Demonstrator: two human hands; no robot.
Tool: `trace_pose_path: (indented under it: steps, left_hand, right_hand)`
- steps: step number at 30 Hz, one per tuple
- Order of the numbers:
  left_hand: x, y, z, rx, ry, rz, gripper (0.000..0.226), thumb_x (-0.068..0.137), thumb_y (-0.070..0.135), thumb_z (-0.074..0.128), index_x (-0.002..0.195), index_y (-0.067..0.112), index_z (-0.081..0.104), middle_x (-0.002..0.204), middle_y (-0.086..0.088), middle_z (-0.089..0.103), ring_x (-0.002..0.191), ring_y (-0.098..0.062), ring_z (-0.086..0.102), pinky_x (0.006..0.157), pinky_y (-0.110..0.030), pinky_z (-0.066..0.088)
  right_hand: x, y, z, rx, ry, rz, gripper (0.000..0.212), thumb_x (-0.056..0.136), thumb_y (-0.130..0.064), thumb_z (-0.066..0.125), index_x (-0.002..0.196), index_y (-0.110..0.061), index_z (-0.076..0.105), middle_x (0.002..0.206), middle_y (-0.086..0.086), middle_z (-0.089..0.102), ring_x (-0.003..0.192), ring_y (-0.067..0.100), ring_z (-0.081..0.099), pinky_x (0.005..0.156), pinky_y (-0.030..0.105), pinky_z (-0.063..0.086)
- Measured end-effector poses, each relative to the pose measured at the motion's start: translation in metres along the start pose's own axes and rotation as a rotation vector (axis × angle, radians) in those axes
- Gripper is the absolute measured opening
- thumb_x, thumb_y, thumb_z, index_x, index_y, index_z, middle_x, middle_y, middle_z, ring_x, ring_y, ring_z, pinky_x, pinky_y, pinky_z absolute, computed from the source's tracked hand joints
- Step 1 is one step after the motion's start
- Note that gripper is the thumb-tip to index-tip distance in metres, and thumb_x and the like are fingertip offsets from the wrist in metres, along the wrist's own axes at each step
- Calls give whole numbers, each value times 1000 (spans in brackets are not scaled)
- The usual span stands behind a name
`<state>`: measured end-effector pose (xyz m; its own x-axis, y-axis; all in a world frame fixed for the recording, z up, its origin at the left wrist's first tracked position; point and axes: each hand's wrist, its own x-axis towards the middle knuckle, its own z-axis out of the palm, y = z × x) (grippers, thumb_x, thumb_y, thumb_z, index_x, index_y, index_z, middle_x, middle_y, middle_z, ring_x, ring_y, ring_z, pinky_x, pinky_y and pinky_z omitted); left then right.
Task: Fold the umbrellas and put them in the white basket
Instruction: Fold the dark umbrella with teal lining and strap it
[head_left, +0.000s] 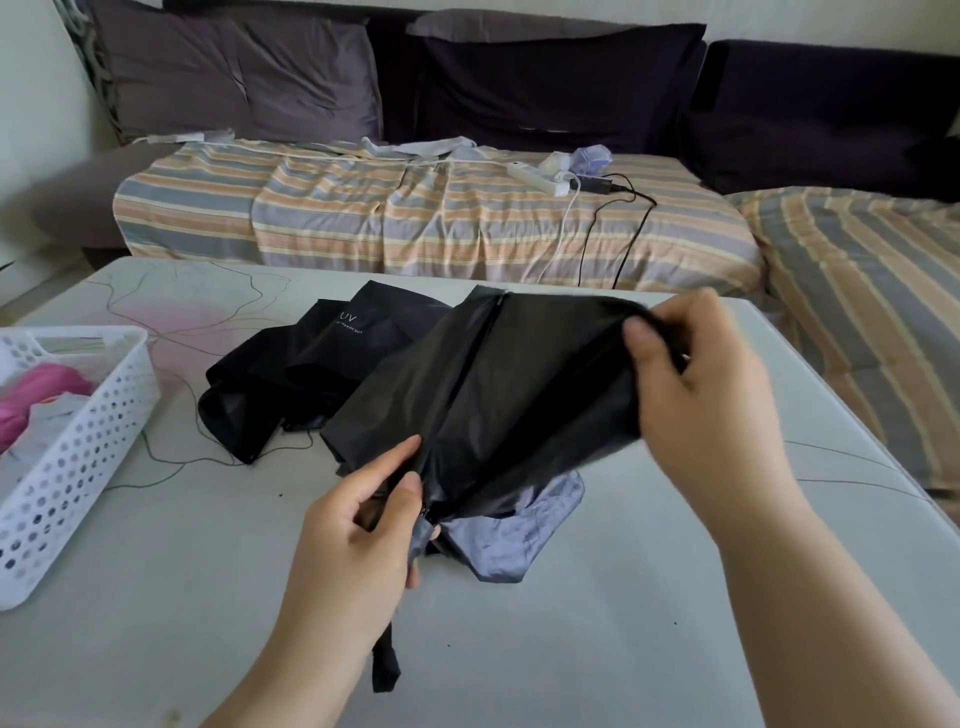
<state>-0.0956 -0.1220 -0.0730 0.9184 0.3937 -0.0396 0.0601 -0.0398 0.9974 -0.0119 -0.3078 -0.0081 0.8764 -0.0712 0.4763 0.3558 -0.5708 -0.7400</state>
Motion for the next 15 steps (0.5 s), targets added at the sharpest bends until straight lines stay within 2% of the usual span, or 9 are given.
trace_pose_path:
  steps: [3,4,5,8,10,11,12,13,15]
  left_hand:
    - [2,0,-2,-8,32,4,35,94,20,54,96,54,64,72,-29,59,44,-22,48,42,-26,36]
    - [2,0,-3,3,40,23,35,94,21,54,97,54,64,68,-28,56,44,-22,48,43,-26,37]
    - [2,0,-4,14,49,43,35,94,21,54,98,54,64,62,-23,52,45,-22,48,44,-25,37]
    - [3,-1,-5,52,56,72,33,93,22,54,99,53,64,51,-4,42,44,-20,47,42,-25,35]
    - [4,-2,-6,79,52,76,33,93,23,55,97,54,64,50,-1,40,44,-20,45,41,-24,34]
    - [4,-3,-6,90,45,77,33,93,23,56,97,55,64,49,-1,38,45,-21,43,41,-23,32]
    - [4,-3,-6,99,35,78,33,92,24,56,97,56,65,49,-1,35,47,-22,41,43,-24,31]
    - [3,-4,-5,107,21,78,33,91,25,56,98,57,64,50,-1,33,49,-22,39,46,-26,30]
    - [2,-6,-4,131,-3,81,35,90,27,56,98,60,62,50,-2,33,50,-23,38,49,-29,31]
  right_hand:
    - [0,2,1,541,-84,430,21,101,-25,45,83,-19,53,69,1,54,58,10,49,49,22,41]
    - [-2,4,3,637,-128,556,22,102,-27,44,87,-16,56,74,4,56,61,13,52,46,22,41]
    - [-3,7,5,609,-198,620,25,100,-34,45,90,-15,59,78,6,57,63,15,52,47,22,40]
    - [-5,12,2,352,-599,534,50,78,-64,59,99,-19,66,76,-7,65,66,13,60,54,25,39]
    - [-9,10,3,204,-826,431,44,67,-53,75,99,-24,68,84,-12,73,78,8,69,65,24,51]
    - [-12,11,6,77,-843,383,32,70,-43,80,95,-25,68,84,-10,74,80,10,70,70,27,54]
    - [-13,13,10,-39,-800,344,18,76,-33,79,86,-23,67,79,-6,71,76,13,68,68,29,54]
    - [-13,15,14,-106,-745,310,14,81,-25,73,75,-20,62,69,-3,66,68,15,63,62,29,50]
    - [-15,13,19,-108,-669,232,24,86,-19,63,68,-13,49,58,0,51,55,17,48,53,26,40]
